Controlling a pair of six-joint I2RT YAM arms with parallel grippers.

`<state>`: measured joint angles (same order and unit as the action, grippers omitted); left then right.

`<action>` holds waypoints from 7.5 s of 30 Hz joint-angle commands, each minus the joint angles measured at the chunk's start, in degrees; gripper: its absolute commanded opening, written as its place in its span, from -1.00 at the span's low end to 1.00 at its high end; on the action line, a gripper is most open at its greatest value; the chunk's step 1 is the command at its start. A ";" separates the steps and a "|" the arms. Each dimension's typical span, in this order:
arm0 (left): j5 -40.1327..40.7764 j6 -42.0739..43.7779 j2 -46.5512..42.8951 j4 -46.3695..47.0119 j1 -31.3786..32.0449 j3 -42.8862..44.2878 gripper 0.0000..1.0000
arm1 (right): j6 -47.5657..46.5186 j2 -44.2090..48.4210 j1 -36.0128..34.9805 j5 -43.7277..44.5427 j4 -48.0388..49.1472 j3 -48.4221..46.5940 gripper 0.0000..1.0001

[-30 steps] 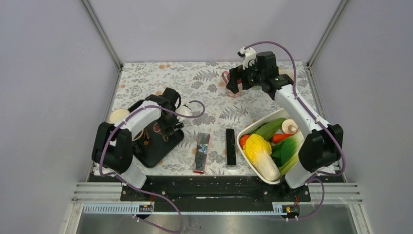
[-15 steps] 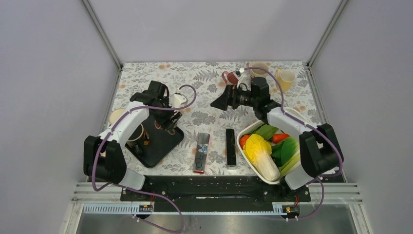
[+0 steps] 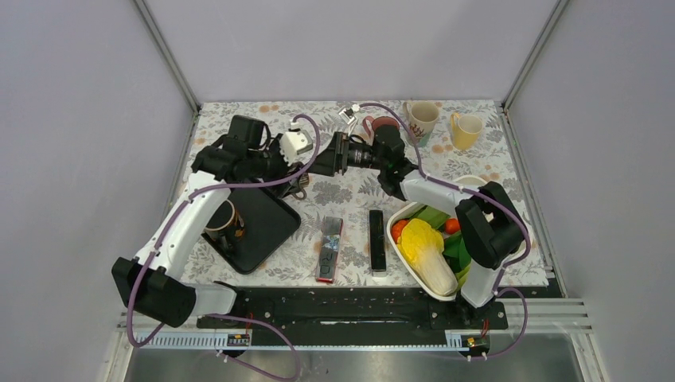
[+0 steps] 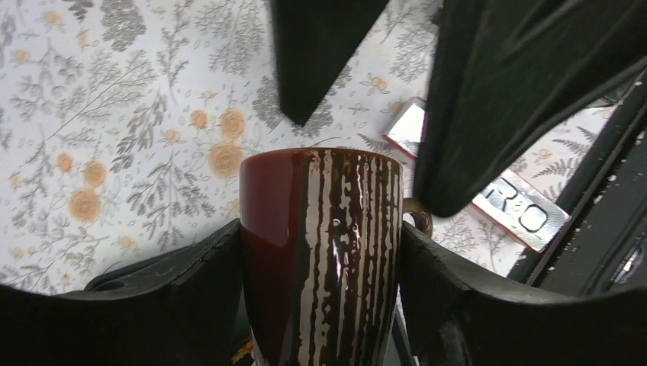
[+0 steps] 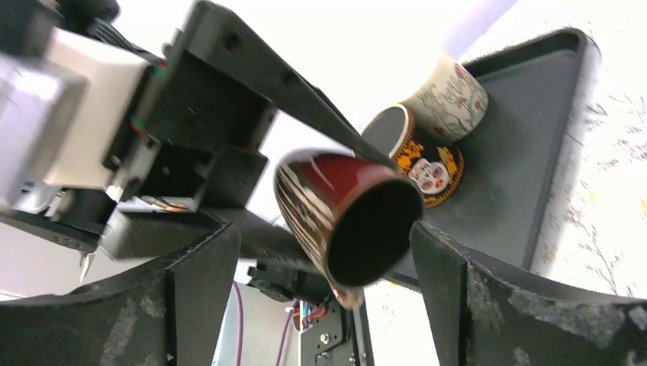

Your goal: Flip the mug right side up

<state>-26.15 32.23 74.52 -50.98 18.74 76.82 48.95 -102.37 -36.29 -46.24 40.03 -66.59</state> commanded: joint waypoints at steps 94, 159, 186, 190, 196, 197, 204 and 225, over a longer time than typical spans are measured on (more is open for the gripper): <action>34.00 10.72 -7.56 -18.46 -29.19 -2.29 0.69 | -72.37 20.37 24.05 36.39 -67.99 -9.88 0.99; 49.04 57.40 2.46 2.01 20.58 -34.40 0.88 | -68.03 32.01 21.91 25.01 -56.19 5.15 0.99; 41.38 32.93 1.34 15.42 15.35 -17.47 -1.00 | -54.79 33.82 21.93 15.56 -46.27 8.07 0.99; 33.52 21.54 2.22 12.91 10.29 -12.03 -1.00 | -43.69 33.17 21.27 12.71 -35.83 12.53 0.98; 21.75 8.75 1.14 14.15 3.02 -8.69 -1.00 | -39.26 27.35 14.13 9.95 -28.50 13.65 0.96; 19.87 6.87 0.55 14.32 2.30 -8.11 -1.00 | -38.97 26.00 12.43 9.10 -27.25 13.38 0.96; 7.16 -0.68 -6.42 17.95 -0.52 -8.96 -1.00 | -36.23 14.66 1.84 5.83 -19.68 8.01 0.99; -4.07 -11.40 -7.12 21.11 -0.63 -3.37 -1.00 | -20.68 -4.29 -6.03 -13.22 -2.28 -2.85 0.63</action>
<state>-25.85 23.40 68.95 -38.68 18.41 67.88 23.92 -106.89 -40.80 -51.64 29.10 -67.61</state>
